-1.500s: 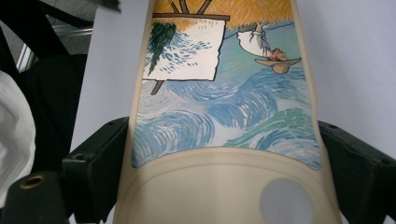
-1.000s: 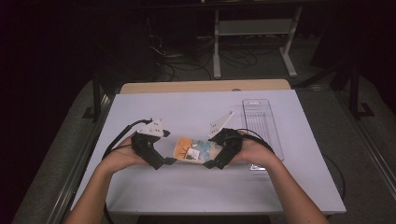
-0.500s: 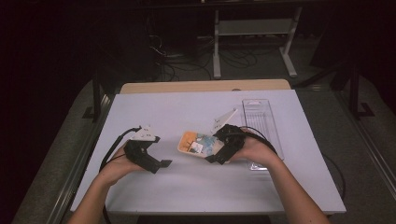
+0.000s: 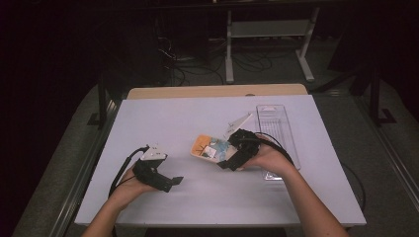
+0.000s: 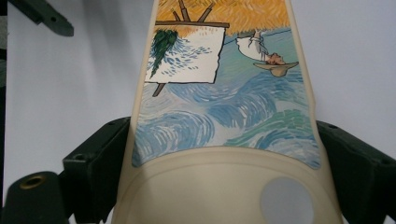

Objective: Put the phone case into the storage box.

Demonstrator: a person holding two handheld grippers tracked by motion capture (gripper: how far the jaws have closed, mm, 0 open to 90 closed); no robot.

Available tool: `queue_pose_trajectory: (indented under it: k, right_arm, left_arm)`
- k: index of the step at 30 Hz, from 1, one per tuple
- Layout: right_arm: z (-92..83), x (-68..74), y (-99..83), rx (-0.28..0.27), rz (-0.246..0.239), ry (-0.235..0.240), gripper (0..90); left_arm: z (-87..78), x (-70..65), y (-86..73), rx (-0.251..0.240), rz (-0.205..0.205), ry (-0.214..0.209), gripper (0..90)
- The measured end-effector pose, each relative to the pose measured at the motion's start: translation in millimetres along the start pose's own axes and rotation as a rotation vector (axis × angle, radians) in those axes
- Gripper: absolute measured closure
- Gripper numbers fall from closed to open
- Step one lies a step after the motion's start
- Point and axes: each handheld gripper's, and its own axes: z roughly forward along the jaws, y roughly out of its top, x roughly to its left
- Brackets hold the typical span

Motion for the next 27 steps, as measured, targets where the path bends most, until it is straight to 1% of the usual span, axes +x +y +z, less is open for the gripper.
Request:
queue_pose_trajectory:
  k: [2,3,5,7,8,10,11,14,15,16,17,19,20,22,23,25,26,27]
  right_arm:
    - [0.5,-0.2,-0.3,0.000,0.009,-0.004,10.3]
    - [-0.5,-0.3,-0.5,0.011,0.022,-0.006,10.3]
    - [-0.1,-2.5,-1.5,0.005,0.002,-0.011,10.3]
    - [-1.6,-1.4,-1.3,0.009,0.023,-0.013,10.3]
    - [-1.7,-1.1,-1.3,0.007,0.026,-0.012,10.3]
    - [-2.1,-2.0,-1.5,-0.001,0.022,-0.012,10.3]
    - [-1.9,-1.8,-1.6,-0.002,0.032,-0.010,10.3]
    - [-1.4,-2.0,-1.8,0.002,0.036,-0.011,10.3]
    - [-1.2,-1.7,-1.8,0.002,0.038,-0.009,10.3]
    - [-1.1,-1.7,-1.7,0.002,0.034,-0.009,10.3]
    - [-1.0,-1.4,-1.7,0.001,0.037,-0.009,10.3]
    - [-1.1,0.0,-1.5,-0.001,0.047,0.005,10.3]
    - [-0.9,-0.2,-1.6,0.000,0.042,0.004,10.3]
    - [0.0,-0.8,-1.7,0.000,0.034,0.001,10.3]
    - [0.5,-2.9,-2.2,-0.001,0.006,-0.011,10.3]
    - [-0.3,-2.7,-1.7,-0.003,0.017,-0.013,10.3]
    - [-0.2,-3.8,-2.0,-0.008,0.008,-0.012,10.3]
    - [-0.6,-3.8,-2.0,-0.009,0.019,-0.008,10.3]
  left_arm:
    - [1.8,-2.9,-0.8,0.005,-0.002,0.009,0.0]
    - [2.4,-2.4,-0.7,0.007,0.011,0.012,0.0]
    - [3.3,-2.0,-1.2,0.001,0.004,0.014,0.0]
    - [4.2,-1.3,-2.6,-0.009,0.005,0.021,0.0]
    - [4.2,-0.7,-3.1,-0.010,0.012,0.026,0.0]
    - [4.9,-0.5,-4.1,-0.022,0.011,0.030,0.0]
    - [4.8,0.0,-4.4,-0.026,0.016,0.035,0.0]
    - [6.0,0.6,-6.1,-0.038,0.030,0.042,0.0]
    - [6.6,0.2,-6.6,-0.041,0.026,0.041,0.0]
    - [6.2,0.2,-6.7,-0.035,0.040,0.045,0.0]
    - [6.0,-0.7,-6.5,-0.041,0.055,0.052,0.0]
    - [5.9,-2.2,-6.4,-0.047,0.059,0.061,0.0]
    - [6.0,-2.4,-6.5,-0.056,0.058,0.055,0.0]
    - [5.6,-2.9,-6.5,-0.055,0.077,0.071,0.0]
    - [5.7,-3.5,-6.9,-0.061,0.089,0.075,0.0]
    - [5.6,-3.7,-7.2,-0.066,0.106,0.085,0.0]
    - [5.5,-3.7,-7.3,-0.067,0.118,0.091,0.0]
    - [5.5,-3.8,-7.3,-0.070,0.129,0.096,0.0]
